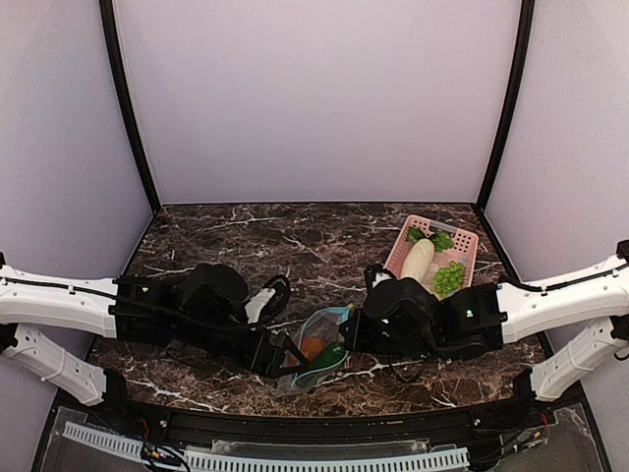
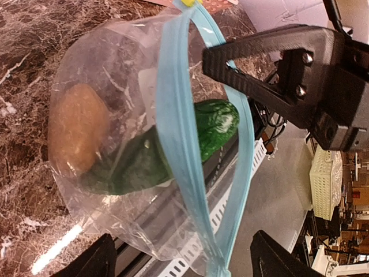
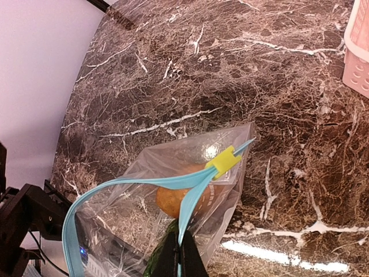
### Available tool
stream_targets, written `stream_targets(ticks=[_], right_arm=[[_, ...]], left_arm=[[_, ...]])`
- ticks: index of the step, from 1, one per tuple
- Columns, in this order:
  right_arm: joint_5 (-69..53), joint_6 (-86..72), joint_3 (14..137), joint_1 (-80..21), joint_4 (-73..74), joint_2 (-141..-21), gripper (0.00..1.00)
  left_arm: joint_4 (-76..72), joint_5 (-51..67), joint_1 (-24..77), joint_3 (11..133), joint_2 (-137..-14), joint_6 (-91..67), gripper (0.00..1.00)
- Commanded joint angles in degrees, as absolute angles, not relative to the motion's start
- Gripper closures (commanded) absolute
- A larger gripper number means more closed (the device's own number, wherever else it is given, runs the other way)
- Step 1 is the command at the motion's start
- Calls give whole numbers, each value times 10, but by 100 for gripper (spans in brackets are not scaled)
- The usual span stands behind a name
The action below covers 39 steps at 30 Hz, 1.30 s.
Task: Place the food in the zip-top bag and seal the zipper
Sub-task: Adjust the zipper food storage bag at the center of the board, then pass from the right arm to the left
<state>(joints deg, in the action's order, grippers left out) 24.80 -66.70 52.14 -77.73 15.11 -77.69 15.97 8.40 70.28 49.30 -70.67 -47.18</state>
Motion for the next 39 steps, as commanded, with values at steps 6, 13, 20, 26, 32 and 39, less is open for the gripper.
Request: stream_targets(ticks=[6,13,20,26,32,39], right_arm=[[286,-675,563,-782,168,-801,100],[295,-672,569,-782,171,-801,100],[294,-671,574,-783,172,-807,100],[292,-671,573,-783,176,-807,100],[291,-671,575,-783,192,-802,100],[297,-661,579,-783,247,-779,72]], left_arm=[[173,117,737,483,-670,-456,12],[250,83,748,502,-688,-455,38],[240,73,752,514,-699,-445,54],[225,63,752,524,-714,-433,62],[224,31,752,531,-717,-423,78],[208,7,752,524,-697,-418,99]])
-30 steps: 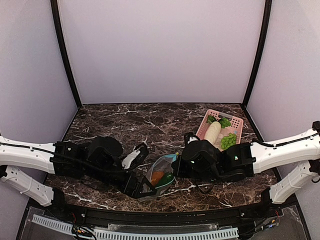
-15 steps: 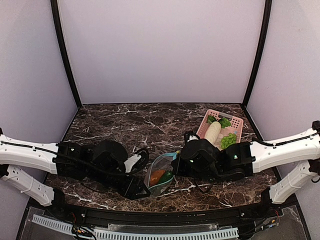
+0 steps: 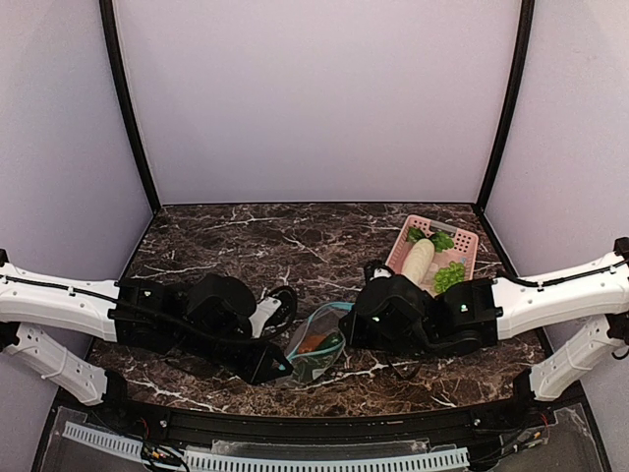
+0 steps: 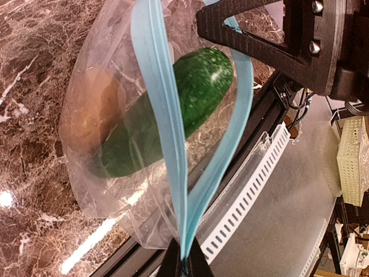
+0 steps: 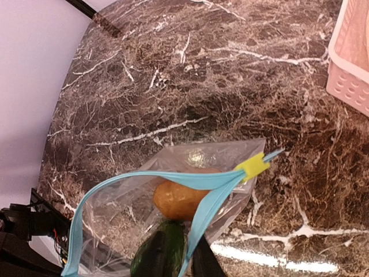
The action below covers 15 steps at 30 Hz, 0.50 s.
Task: Place the food in the zip-top bag and seal the zipper
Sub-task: Pass from the right arm to the left
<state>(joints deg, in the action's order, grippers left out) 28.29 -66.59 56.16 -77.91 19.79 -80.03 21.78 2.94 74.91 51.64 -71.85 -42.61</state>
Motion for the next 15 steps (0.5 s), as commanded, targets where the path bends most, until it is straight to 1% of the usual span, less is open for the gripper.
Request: stream_targets(ticks=[1,4,6,8,10,12,15], right_arm=[[304,-656,584,-783,265,-772,61],[311,-595,607,-783,305,-746,38],[298,-547,634,-781,331,-734,31],[270,-511,657,-777,359,-730,30],[206,-463,674,-763,371,-733,32],[142,-430,692,-743,378,-744,37],[91,-397,726,-733,401,-775,46]], left_arm=[[209,7,752,524,-696,-418,99],[225,7,752,525,-697,-416,99],[237,7,752,527,-699,-413,99],[246,7,752,529,-701,-408,99],[254,7,752,533,-705,-401,99],[263,7,752,540,-710,-394,99],[274,7,752,551,-716,-388,99]])
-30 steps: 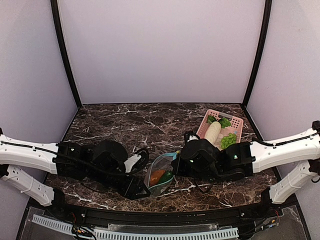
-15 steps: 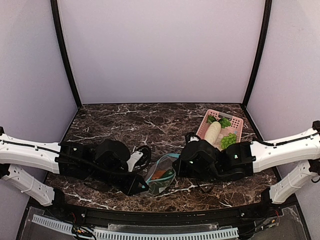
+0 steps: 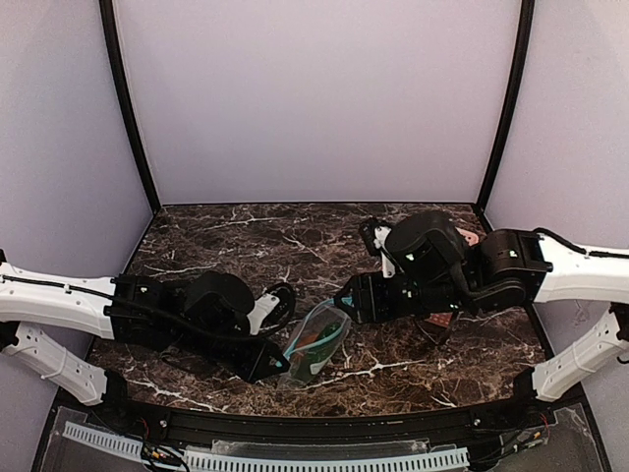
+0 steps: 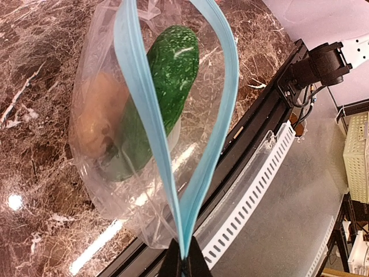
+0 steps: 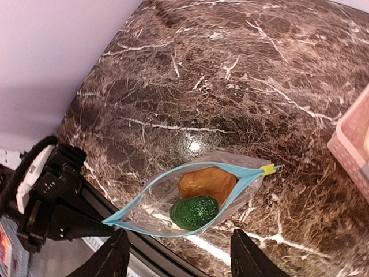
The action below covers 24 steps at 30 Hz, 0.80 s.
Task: Place the food in the zip-top bag and seal the zipper
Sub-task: Pass from the right arm to the left, then adjust the zipper food storage bag at the center of the board.
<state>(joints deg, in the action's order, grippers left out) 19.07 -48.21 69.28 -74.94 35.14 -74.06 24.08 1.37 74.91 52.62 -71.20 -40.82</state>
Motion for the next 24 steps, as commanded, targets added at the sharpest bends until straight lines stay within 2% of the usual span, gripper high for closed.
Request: stream_targets(ticks=[1,4,8,18,24], right_arm=[[80,-387,737,-729,408,-785,49],[48,-365,755,-715,412,-811,59],[22,-340,776,-696,411,-847,66],[-21,-304,811,-669,416,-938,74],[-6,-315,798,-659,429,-966,74]], left_arm=[[277,7,752,552,-719,-386,99],[279,7,752,555,-722,-385,99],[275,-8,752,555,-726,-387,99],[279,-9,752,560,-727,-382,99],[286,-22,752,557,-721,-386,99]])
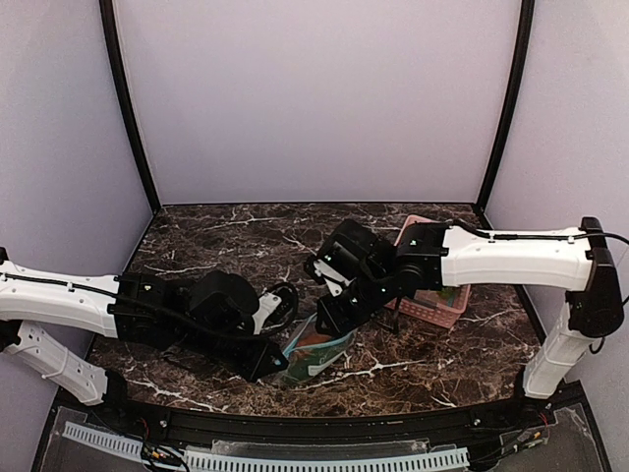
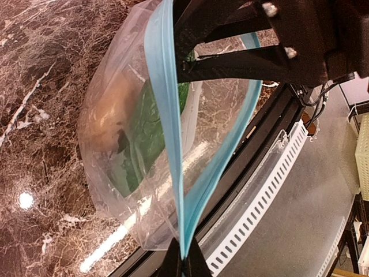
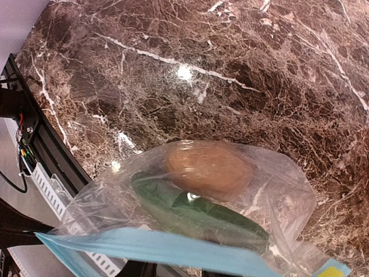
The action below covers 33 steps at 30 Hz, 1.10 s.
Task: Place the food in the zip-top bag and seal the zipper
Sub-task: Adjust the zipper food storage bag at the center of the board.
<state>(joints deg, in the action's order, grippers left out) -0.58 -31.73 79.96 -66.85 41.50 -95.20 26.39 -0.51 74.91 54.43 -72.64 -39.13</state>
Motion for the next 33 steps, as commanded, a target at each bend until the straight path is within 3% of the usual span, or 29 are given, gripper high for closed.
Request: stream_targets(ticks=[1,9,18,26,33], right_arm=[[-3,-317,795,-658,429,-968,74],[-3,-320,804,-656,432,-947,69],[19,-334,780,-636,443,-799,33],[44,-313,681,-509,453,-718,14],[67,-252,642,-359,451,-755,11]], left_arm=[[286,-27,752,556,-719,-387,99],[287,-40,751,551,-711,-388,99],[288,-55,750,537,-706,-392,99],[282,-58,747,519,-688,-408,99],[268,-46,747,503,-680,-418,99]])
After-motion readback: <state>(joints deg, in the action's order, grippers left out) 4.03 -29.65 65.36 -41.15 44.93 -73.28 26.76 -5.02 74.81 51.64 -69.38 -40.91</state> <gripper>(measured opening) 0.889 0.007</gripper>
